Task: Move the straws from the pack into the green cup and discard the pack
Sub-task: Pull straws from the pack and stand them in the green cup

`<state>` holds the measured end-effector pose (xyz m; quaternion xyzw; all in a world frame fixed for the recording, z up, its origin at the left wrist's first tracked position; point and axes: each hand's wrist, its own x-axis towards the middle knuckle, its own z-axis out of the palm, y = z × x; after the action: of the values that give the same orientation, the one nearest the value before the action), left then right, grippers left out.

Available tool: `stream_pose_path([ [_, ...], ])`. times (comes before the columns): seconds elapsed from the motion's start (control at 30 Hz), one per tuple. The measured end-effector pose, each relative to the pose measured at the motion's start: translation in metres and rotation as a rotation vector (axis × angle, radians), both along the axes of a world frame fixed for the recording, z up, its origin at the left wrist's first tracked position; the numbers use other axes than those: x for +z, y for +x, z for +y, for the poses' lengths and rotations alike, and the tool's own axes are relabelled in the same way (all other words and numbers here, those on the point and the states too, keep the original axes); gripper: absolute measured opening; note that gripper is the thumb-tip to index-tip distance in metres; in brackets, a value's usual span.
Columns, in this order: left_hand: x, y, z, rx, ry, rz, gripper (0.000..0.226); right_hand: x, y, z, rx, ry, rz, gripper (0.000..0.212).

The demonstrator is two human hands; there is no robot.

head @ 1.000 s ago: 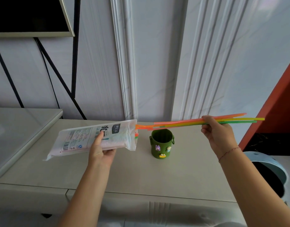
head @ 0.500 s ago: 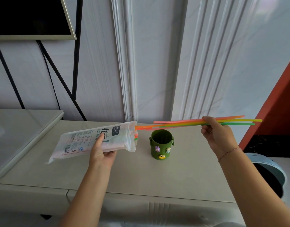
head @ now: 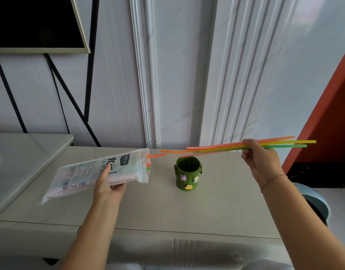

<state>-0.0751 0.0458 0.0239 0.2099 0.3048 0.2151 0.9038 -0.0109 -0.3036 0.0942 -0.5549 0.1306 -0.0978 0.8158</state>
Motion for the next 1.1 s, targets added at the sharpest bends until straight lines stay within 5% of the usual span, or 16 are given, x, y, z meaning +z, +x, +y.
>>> stream_pose_path([
  [1.1,0.019,-0.003,-0.030,-0.066,0.041,-0.016,0.018,0.028,-0.012,-0.014,-0.171,-0.415,-0.015,0.015],
])
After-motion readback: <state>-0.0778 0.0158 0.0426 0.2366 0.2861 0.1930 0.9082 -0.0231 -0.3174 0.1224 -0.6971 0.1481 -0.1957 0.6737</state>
